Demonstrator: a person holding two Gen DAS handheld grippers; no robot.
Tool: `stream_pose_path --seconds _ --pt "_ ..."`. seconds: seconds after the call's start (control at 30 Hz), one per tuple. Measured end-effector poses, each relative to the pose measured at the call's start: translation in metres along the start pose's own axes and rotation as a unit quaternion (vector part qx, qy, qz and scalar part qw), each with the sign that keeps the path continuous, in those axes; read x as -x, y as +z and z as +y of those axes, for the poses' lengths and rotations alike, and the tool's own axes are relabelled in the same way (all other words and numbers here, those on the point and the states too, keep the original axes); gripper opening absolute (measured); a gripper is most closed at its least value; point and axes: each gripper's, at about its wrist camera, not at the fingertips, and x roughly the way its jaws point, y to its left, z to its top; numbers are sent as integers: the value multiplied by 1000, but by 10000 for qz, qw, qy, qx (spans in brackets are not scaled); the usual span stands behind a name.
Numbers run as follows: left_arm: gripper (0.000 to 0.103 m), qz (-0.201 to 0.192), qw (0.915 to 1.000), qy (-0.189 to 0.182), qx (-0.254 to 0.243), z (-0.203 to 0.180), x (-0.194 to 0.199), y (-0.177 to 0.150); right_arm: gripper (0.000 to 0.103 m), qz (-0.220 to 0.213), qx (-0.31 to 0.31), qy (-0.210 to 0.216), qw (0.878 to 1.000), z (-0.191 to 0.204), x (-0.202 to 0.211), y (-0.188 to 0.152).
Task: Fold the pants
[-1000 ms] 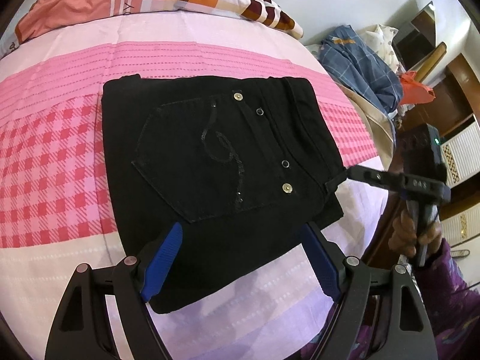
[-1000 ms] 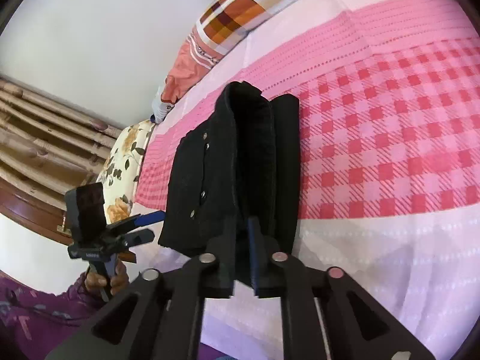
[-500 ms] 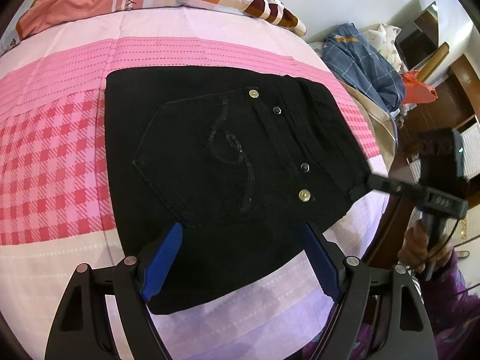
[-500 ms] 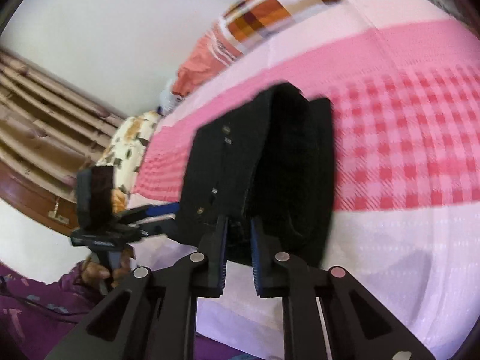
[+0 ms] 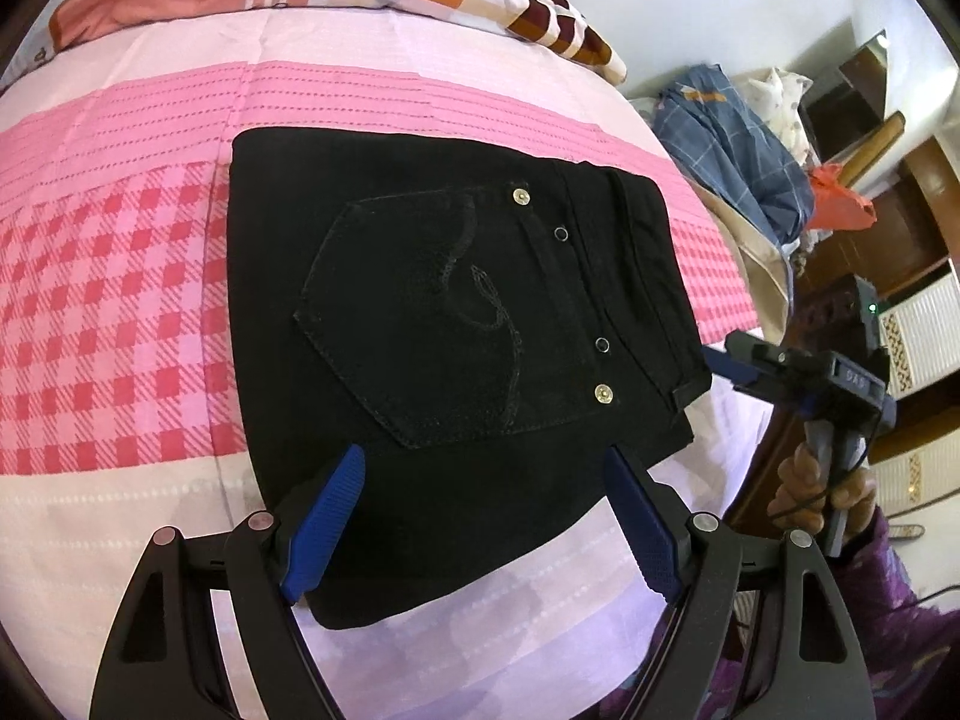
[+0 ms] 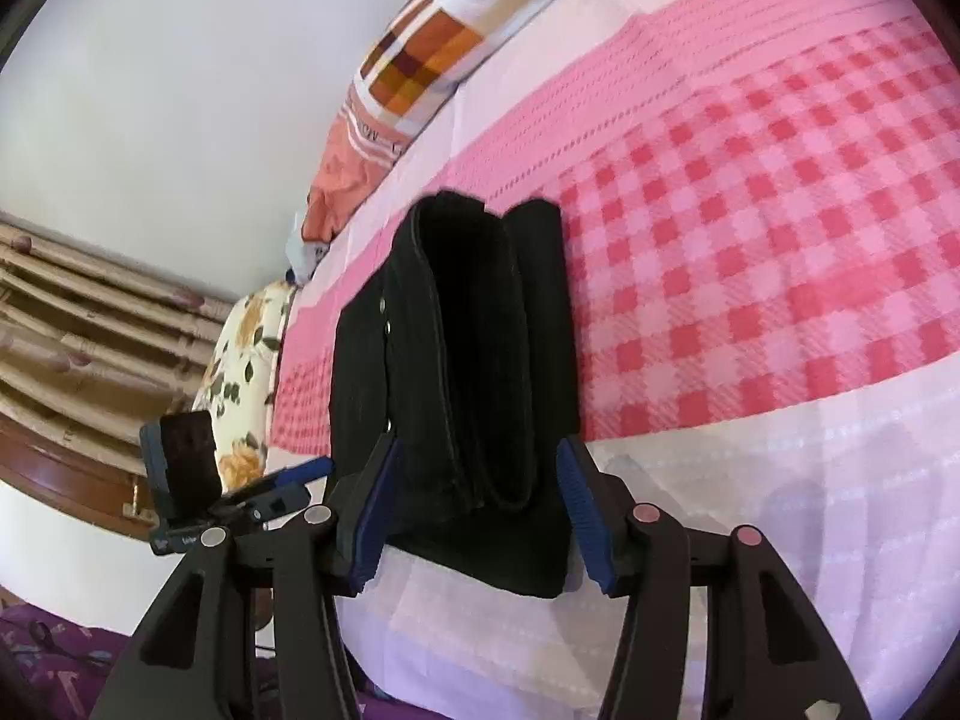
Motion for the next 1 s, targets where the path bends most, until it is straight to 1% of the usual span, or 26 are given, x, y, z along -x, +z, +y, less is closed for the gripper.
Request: stream_pose_path --seconds 0.1,0.17,0.23,0.27,0.3,0.33,0.37,0.4,0.5,0.57,0.63,0.73,0.8,0.83,0.87,0.93,0.97,1.0 --pt "82 4 10000 49 -50 0 2 -1 53 141 45 -248 9996 0 -12 -4" --pt "82 30 10000 32 -49 0 2 -2 54 204 8 -172 9996 0 -19 -6" --pt "82 25 10000 46 -81 -1 2 -3 54 210 151 -144 9996 8 -23 -7" --pt "82 32 9999 70 -103 -1 2 -3 51 277 293 -181 9990 15 -27 -8" --pt "82 34 9999 87 -106 -3 1 -2 38 331 417 -372 9979 20 -32 -8" --pt "81 19 9999 88 -93 -2 1 -3 37 389 445 -426 9973 21 -35 -8" --pt "82 5 9999 92 -68 -2 1 -2 29 398 392 -433 9975 22 -37 -7" --pt "82 1 9999 97 -50 -2 0 -2 23 355 308 -412 9980 20 -35 -6" --pt "82 -37 9999 130 37 3 3 -3 19 182 182 -264 9993 21 -22 -7" --pt "82 -76 9998 150 82 6 7 -2 18 63 203 -170 9996 27 -13 -11" --pt "82 -124 9997 174 97 8 10 -1 17 12 219 -173 9996 27 -5 -17" --pt "82 -175 9996 216 99 11 11 1 14 13 -80 -172 9998 7 -5 -21" --pt "82 -188 9995 234 114 14 9 1 14 56 -345 -37 9994 -10 -12 -24" --pt "82 -185 9995 242 114 15 8 1 15 61 -370 -46 9993 -12 -13 -24" --pt "82 -189 9995 248 108 17 7 0 16 77 -412 -51 9991 -14 -15 -23" --pt "82 -198 9994 281 93 17 7 0 19 179 -658 158 9975 -21 -16 -21" --pt "82 -212 9994 279 73 17 7 0 21 176 -765 220 9967 -24 -14 -20" --pt "82 -238 9993 286 44 17 8 -1 27 168 -774 233 9966 -24 -14 -20"
